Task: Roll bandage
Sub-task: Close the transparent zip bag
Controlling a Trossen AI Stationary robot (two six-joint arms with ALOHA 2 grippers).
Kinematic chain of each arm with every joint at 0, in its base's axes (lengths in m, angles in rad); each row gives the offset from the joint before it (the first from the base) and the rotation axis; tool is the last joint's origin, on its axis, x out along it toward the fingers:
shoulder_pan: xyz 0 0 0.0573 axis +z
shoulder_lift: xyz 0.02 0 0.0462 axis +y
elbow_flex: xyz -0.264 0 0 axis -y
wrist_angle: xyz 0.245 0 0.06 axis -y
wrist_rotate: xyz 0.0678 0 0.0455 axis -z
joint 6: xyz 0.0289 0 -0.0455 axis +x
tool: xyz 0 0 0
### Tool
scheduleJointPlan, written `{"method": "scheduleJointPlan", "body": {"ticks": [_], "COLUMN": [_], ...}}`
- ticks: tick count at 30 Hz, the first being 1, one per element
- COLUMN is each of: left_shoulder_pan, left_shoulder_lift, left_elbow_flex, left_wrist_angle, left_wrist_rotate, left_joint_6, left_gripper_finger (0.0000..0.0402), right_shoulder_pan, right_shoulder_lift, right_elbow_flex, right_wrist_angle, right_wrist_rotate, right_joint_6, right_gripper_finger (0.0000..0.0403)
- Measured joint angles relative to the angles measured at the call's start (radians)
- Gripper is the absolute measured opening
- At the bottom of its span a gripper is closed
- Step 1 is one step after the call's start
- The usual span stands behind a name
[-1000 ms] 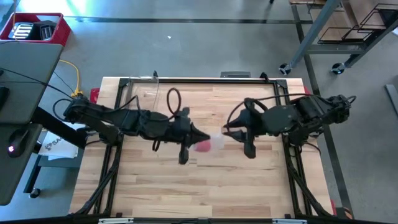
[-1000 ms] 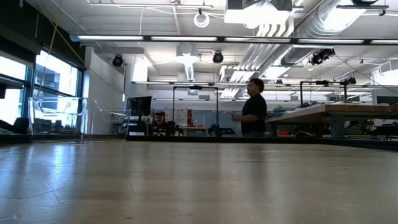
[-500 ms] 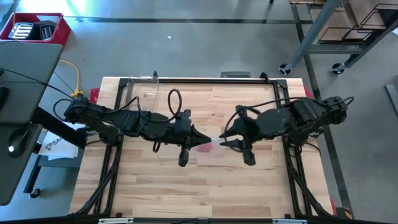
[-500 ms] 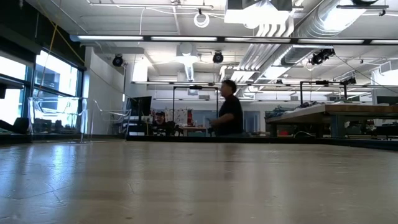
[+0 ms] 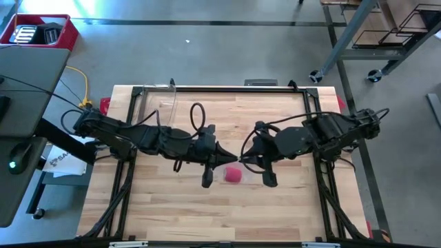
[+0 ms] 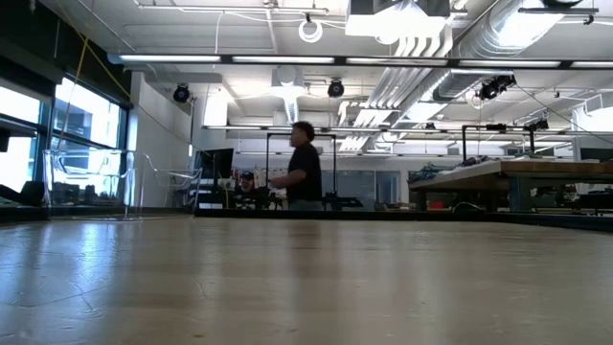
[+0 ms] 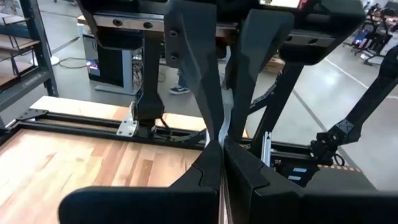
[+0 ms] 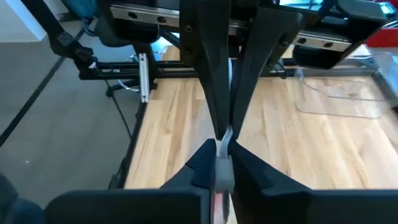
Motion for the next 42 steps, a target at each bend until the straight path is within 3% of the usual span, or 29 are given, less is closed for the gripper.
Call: {"method": "scheduleJointPlan", "body": {"ticks": [8,18,23,42], "left_shoulder_pan": [0.001,0.002,0.002,0.004], "left_shoulder_lift": [0.004,0.007,0.006,0.005], "left_elbow_flex": [-0.002,-0.002,-0.002,-0.002], "left_wrist_angle": [-0.028,-0.055,-0.059,-0.067], "left_wrist_rotate": [0.004,-0.005,-0.003,0.001], "left_joint_6": [0.013,0.002,0.0,0.01], "left_gripper_finger": [0.0001,0.0001,0.0001,0.0001], "right_shoulder_pan": [-0.02,-0.026,-0.024,-0.019], "right_shoulder_lift": [0.03,-0.017,-0.013,0.045], "right_elbow_flex": [0.0,0.056,0.073,0.075], "right_wrist_angle": [-0.008,-0.017,-0.079,-0.153], "right_wrist_rotate": [-0.038,0.009,-0.058,-0.059], "right_joint_6": [0.057,0.166,0.177,0.158], "right_gripper_finger": [0.0031,0.0113,0.0125,0.0012]}}
